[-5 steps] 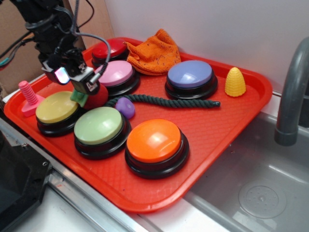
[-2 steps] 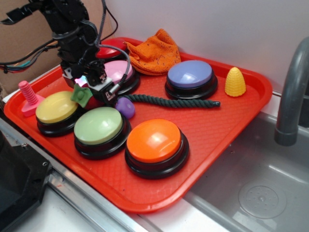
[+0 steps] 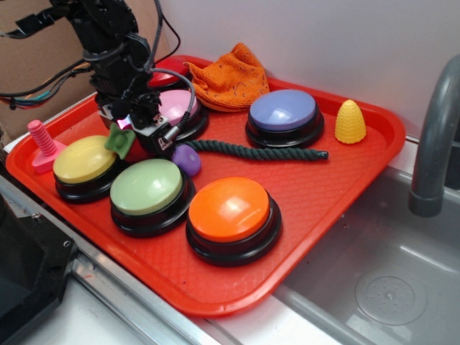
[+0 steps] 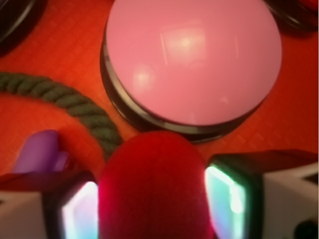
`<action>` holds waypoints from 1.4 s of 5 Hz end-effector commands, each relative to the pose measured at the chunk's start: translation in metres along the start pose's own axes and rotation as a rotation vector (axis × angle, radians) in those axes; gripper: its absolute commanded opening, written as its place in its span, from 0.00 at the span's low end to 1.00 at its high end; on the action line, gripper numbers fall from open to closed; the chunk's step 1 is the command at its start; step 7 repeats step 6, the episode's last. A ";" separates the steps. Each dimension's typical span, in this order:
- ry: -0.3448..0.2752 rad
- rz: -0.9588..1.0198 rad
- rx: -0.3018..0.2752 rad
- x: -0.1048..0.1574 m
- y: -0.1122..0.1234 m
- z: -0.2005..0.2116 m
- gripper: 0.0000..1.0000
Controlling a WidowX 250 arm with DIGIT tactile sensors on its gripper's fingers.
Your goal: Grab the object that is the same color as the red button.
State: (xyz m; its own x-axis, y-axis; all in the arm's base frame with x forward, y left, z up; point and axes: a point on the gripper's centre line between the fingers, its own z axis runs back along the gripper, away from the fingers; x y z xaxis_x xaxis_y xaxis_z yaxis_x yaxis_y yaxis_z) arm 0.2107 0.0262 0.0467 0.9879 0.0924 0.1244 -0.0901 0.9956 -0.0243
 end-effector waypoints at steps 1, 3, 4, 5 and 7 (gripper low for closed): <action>-0.013 0.024 -0.007 0.012 0.003 0.014 0.00; -0.051 0.087 -0.019 0.020 -0.009 0.100 0.00; -0.081 0.092 -0.086 0.027 -0.020 0.139 0.00; -0.129 0.094 -0.097 0.033 -0.035 0.166 0.00; -0.082 0.066 -0.119 0.036 -0.029 0.158 0.00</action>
